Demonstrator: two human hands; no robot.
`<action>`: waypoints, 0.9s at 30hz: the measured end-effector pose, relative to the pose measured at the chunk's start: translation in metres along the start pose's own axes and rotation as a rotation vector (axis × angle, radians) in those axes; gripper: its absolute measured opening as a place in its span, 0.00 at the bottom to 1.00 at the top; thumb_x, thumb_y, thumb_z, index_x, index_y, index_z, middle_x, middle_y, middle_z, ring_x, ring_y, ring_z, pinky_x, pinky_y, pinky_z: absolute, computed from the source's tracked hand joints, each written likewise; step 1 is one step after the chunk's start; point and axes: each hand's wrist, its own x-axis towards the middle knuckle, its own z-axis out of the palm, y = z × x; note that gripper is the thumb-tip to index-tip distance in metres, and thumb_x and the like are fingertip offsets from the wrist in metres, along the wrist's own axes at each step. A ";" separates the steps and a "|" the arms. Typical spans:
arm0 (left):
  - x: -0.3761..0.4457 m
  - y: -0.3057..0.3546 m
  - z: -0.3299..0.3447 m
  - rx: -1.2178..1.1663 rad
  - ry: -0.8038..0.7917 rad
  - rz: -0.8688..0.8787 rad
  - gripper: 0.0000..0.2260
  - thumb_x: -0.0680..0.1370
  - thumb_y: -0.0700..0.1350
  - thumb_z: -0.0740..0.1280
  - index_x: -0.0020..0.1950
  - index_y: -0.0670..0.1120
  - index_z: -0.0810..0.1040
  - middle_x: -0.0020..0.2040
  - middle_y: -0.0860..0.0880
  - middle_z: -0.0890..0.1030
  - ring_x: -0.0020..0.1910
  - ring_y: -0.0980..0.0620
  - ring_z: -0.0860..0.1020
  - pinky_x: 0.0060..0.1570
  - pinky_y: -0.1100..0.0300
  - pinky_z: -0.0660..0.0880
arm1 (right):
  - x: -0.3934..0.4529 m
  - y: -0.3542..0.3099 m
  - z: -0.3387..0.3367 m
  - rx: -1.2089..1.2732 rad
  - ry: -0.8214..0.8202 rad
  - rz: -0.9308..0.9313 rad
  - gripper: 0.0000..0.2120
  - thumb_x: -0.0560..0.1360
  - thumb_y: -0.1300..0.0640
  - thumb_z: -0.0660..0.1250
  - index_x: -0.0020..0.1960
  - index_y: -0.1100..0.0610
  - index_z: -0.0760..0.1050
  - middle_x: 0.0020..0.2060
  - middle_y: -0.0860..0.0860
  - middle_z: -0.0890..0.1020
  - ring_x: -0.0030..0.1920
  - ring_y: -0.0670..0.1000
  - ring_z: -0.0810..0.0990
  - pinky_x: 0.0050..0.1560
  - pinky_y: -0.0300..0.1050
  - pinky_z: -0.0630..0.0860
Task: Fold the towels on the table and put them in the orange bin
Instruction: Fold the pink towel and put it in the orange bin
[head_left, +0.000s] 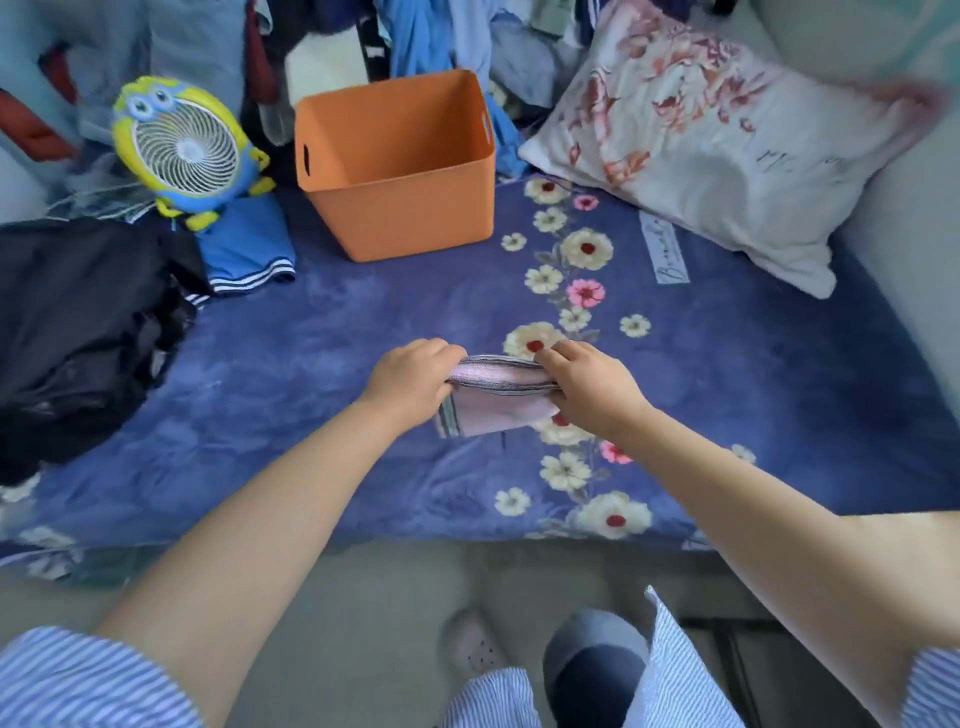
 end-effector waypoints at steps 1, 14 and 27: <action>0.000 -0.015 -0.002 0.008 0.010 -0.007 0.15 0.77 0.44 0.62 0.64 0.46 0.70 0.60 0.48 0.75 0.61 0.47 0.71 0.52 0.55 0.68 | 0.012 -0.011 -0.001 -0.002 0.006 -0.013 0.17 0.74 0.61 0.59 0.63 0.59 0.67 0.58 0.56 0.73 0.59 0.57 0.71 0.47 0.49 0.72; 0.129 -0.152 -0.044 0.000 -0.034 -0.099 0.12 0.77 0.43 0.62 0.60 0.42 0.69 0.58 0.45 0.74 0.58 0.43 0.72 0.45 0.53 0.69 | 0.214 -0.036 -0.040 0.026 -0.001 -0.077 0.17 0.75 0.60 0.62 0.63 0.58 0.69 0.56 0.57 0.73 0.58 0.58 0.72 0.48 0.51 0.73; 0.321 -0.274 -0.143 -0.267 -0.003 -0.023 0.11 0.71 0.38 0.67 0.54 0.42 0.75 0.50 0.43 0.76 0.51 0.44 0.74 0.42 0.58 0.65 | 0.425 -0.011 -0.133 0.159 0.173 -0.153 0.17 0.69 0.64 0.66 0.58 0.61 0.75 0.49 0.59 0.78 0.51 0.59 0.75 0.46 0.51 0.71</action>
